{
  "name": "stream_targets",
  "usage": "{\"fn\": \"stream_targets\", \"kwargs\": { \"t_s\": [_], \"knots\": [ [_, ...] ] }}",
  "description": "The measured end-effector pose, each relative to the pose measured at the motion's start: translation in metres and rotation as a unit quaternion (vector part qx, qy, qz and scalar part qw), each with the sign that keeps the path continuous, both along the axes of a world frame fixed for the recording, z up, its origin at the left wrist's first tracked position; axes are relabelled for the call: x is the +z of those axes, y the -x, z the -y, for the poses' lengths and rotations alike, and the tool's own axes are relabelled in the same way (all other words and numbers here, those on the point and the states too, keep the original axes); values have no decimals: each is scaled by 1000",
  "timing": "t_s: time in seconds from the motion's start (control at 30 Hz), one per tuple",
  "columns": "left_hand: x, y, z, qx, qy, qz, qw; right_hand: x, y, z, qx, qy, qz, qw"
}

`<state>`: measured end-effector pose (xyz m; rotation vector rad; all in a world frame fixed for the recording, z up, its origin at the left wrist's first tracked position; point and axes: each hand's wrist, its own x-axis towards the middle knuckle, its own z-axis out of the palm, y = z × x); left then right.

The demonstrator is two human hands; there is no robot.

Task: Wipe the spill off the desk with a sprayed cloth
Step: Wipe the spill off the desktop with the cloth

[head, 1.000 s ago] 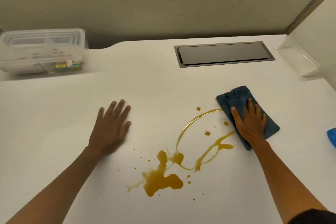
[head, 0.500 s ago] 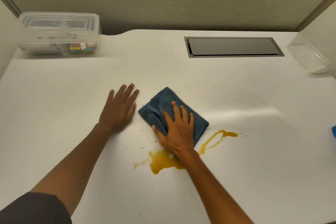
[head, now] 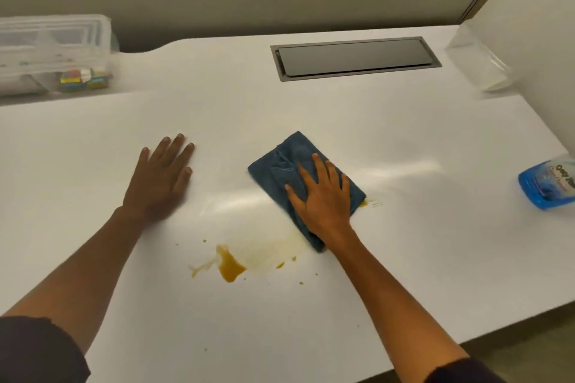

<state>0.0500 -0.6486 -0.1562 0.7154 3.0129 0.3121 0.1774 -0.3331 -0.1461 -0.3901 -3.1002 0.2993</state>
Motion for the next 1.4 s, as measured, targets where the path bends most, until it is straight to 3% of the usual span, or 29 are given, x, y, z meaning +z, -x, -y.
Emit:
{"fn": "stream_targets", "kwargs": {
  "t_s": [0.17,0.3,0.47,0.57,0.87,1.0,1.2,1.33,1.4],
  "knots": [
    [2,1,0,-3,5,3,1000,9,-6,-91,-82,-31,22,996],
    [1,0,2,0,8,9,1000,10,-5,-94,-83,-45,15,995],
    [0,-1,1,3,17,6,1000,14,-22,-51,-76,-9,-46,996],
    [2,-3,1,3,11,11,1000,21,-43,1,-35,75,-98,992],
    [9,2,3,-13,1,44,999,6,-110,153,136,51,1,989],
    [15,5,7,-8,-38,61,997,-2,-139,158,153,17,6,988],
    [10,3,15,-8,-67,25,997,-1,-123,62,48,7,10,999],
    [5,9,20,-12,-82,25,996,7,-57,-13,-105,28,-3,994],
    [3,10,21,-13,-91,27,995,7,-18,-28,-135,32,-2,990]
  ]
}}
